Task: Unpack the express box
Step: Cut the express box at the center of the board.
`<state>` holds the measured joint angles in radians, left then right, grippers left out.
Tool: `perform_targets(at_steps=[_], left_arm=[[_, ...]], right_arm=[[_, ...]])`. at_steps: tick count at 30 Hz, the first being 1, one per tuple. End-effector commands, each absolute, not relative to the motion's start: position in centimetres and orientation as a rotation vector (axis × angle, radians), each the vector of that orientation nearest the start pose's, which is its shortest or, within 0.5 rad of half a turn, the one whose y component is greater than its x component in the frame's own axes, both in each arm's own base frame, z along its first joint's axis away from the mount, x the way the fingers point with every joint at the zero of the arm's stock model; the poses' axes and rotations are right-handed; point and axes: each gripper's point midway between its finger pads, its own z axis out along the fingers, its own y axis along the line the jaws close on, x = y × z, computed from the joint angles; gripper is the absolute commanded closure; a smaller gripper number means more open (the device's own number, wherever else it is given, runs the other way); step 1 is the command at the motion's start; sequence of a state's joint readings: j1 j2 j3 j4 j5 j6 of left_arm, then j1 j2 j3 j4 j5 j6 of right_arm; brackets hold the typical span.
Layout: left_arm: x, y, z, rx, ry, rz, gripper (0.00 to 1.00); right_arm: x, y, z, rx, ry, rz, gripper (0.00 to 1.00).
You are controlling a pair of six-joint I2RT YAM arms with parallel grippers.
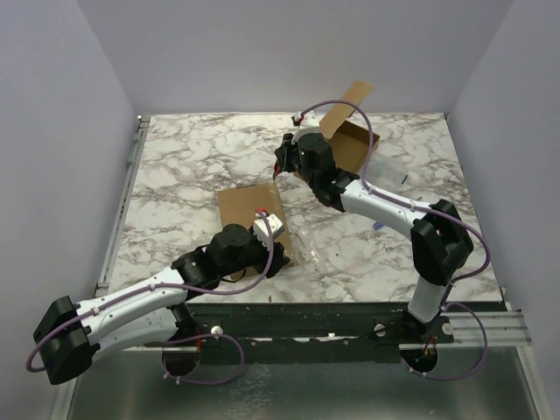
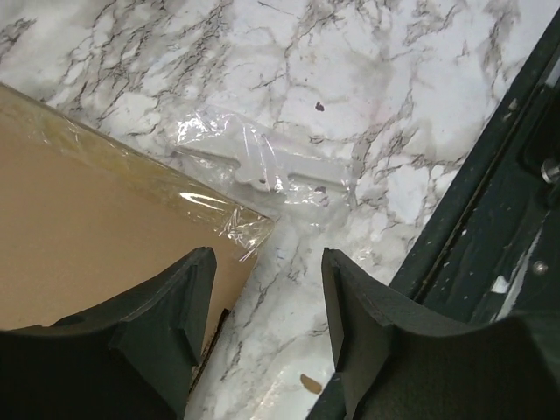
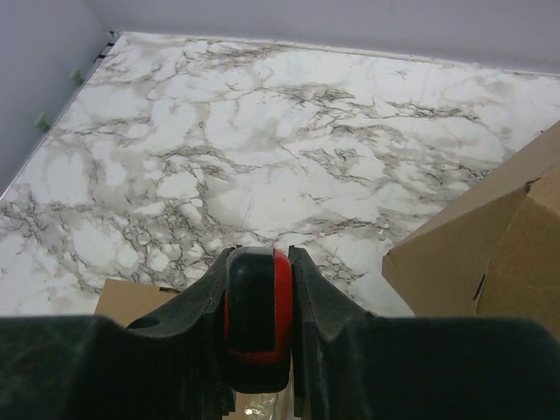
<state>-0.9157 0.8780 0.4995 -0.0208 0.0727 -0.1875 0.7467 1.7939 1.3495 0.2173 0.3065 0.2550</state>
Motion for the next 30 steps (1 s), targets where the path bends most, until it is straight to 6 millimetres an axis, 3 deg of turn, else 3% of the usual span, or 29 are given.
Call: perform_targets(at_steps=[1,4,6,10,11,14,19,30], left_arm=[[18.5,-26.4,15.8,0.907,1.750,-0.647,0.42],[18.7,-25.9,15.3,0.876,1.765,-0.583,0.42],[18.3,-26.2,15.4,0.808,1.764,-0.635,0.44],[17.1,-25.4,13.1,0.722,1.769,-0.651,0.45],[17.2,-25.1,13.4,0.702,1.754,-0.632,0.45],[17.1,-25.0,14.0,0.703,1.713,-0.580,0.42],[16.8,-25.4,11.5,0.755,1.762,-0.549,0.42],[17.6,-25.2,10.3,0.720,1.813,-0.477,0.41]], right_arm=[[43.9,36.1,23.3,-0.240,1.756,0.551,1.00],[44.1,36.2,23.1,-0.243,1.764,0.567,1.00],[44.1,36.3,23.2,-0.250,1.762,0.571,1.00],[44.2,36.5,23.3,-0.280,1.756,0.599,1.00],[44.3,36.6,23.1,-0.287,1.766,0.602,1.00],[44.5,36.6,22.6,-0.295,1.789,0.605,1.00],[45.3,35.5,22.0,-0.225,1.810,0.557,1.00],[45.5,35.1,21.7,-0.230,1.815,0.517,1.00]])
